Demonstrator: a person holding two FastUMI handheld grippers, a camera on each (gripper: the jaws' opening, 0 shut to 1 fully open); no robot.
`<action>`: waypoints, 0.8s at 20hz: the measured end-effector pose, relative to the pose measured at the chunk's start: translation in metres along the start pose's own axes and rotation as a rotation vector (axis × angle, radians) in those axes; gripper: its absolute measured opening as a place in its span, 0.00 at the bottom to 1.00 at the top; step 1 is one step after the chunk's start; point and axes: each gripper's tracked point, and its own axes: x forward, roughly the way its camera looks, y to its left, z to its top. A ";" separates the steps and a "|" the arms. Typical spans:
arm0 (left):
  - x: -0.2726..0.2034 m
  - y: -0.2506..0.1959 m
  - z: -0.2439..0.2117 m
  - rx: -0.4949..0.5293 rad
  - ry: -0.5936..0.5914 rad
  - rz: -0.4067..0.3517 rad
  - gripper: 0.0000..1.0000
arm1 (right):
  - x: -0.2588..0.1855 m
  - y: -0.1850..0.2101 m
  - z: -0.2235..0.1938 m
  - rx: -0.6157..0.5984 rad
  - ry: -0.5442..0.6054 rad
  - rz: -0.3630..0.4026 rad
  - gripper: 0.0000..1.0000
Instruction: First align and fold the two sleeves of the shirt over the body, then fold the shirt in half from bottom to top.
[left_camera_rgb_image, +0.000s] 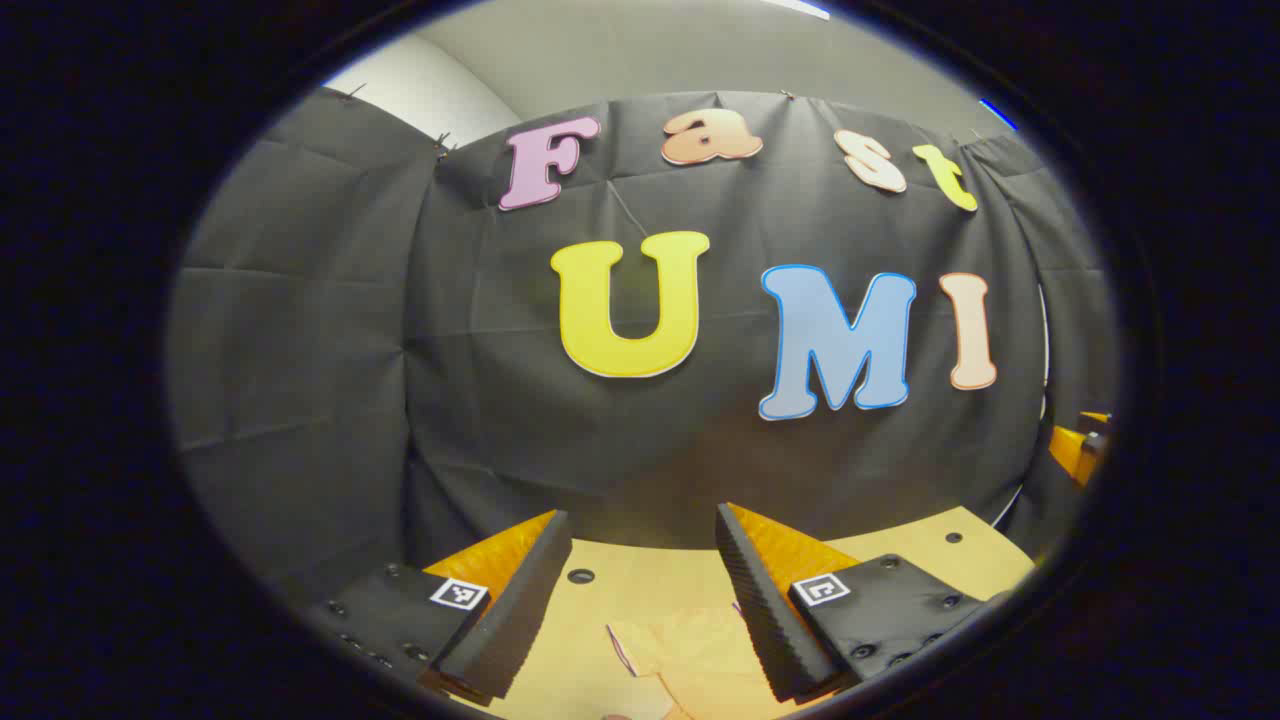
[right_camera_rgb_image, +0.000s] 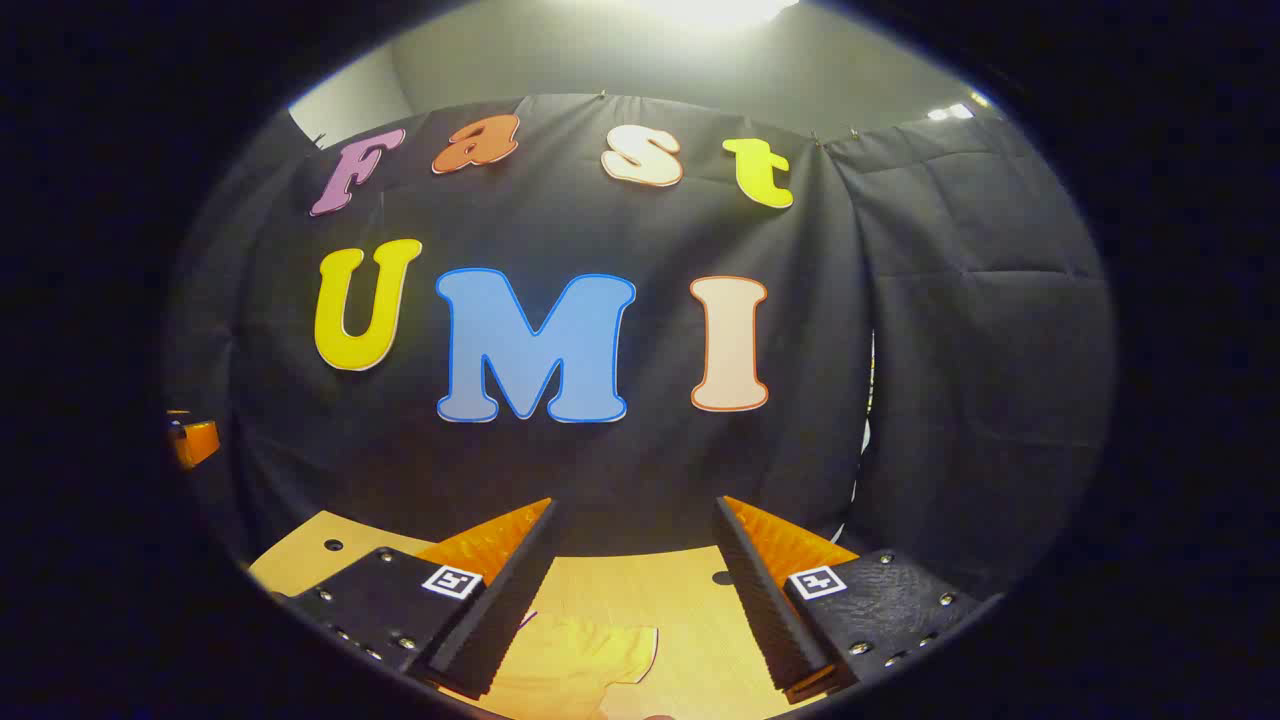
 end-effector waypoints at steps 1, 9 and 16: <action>-0.003 0.001 0.000 0.002 0.002 0.003 0.95 | 0.001 0.002 -0.001 0.001 0.004 0.011 0.96; -0.011 -0.007 0.000 0.001 0.013 -0.001 0.95 | 0.000 0.007 -0.002 -0.013 0.018 0.037 0.96; -0.015 -0.016 0.006 0.014 0.009 -0.013 0.94 | 0.012 0.004 -0.057 -0.051 0.112 0.034 0.96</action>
